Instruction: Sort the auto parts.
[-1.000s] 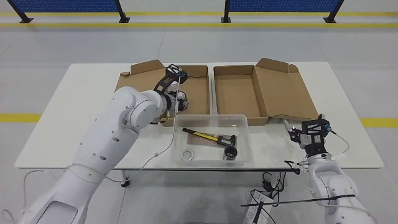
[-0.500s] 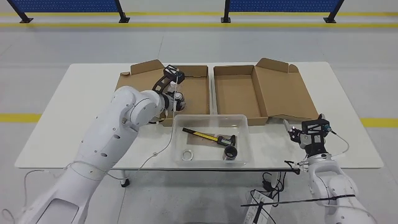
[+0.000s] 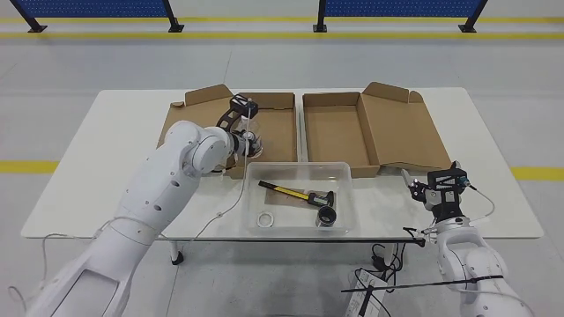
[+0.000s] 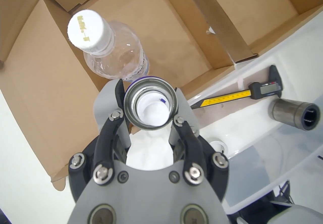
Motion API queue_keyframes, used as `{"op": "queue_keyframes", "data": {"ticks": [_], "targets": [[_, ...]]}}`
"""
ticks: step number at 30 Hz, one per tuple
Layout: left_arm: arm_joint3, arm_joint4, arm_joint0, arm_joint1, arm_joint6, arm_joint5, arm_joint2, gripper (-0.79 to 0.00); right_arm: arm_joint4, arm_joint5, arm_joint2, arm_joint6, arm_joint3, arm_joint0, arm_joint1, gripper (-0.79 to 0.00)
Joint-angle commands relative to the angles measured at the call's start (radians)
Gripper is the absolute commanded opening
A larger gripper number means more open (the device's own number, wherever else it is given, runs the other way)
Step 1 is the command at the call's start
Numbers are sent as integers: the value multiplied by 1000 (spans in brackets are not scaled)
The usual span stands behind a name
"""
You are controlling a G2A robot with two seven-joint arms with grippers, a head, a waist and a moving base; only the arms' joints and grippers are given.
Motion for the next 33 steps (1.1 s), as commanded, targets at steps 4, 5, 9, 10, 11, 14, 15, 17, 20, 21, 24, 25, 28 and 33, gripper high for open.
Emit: {"op": "queue_keyframes", "data": {"ticks": [4,5,9,10,11,14,15,17,20,21,24,25,28,33], "targets": [[39,5,-8,-6,3,-2,10,-785,0,0,0,0,0,0,0,0],[46,6,-9,-8,5,-1,11,-785,0,0,0,0,0,0,0,0],[70,4,-15,-13,13,0,16,-785,0,0,0,0,0,0,0,0],[76,3,-16,-15,14,0,18,-785,0,0,0,0,0,0,0,0],[80,1,-17,-16,15,1,19,-785,0,0,0,0,0,0,0,0],[100,-11,-19,-20,14,6,20,-785,0,0,0,0,0,0,0,0],[106,-24,-21,-23,10,10,19,-785,0,0,0,0,0,0,0,0],[112,-23,-22,-24,7,9,22,-785,0,0,0,0,0,0,0,0],[122,-17,-22,-27,6,8,25,-785,0,0,0,0,0,0,0,0],[124,-17,-22,-28,6,8,25,-785,0,0,0,0,0,0,0,0],[133,-14,-23,-30,5,7,26,-785,0,0,0,0,0,0,0,0],[136,-13,-23,-30,4,5,27,-785,0,0,0,0,0,0,0,0],[150,-14,-23,-33,5,4,29,-785,0,0,0,0,0,0,0,0],[170,-19,-28,-39,8,3,34,-785,0,0,0,0,0,0,0,0]]}}
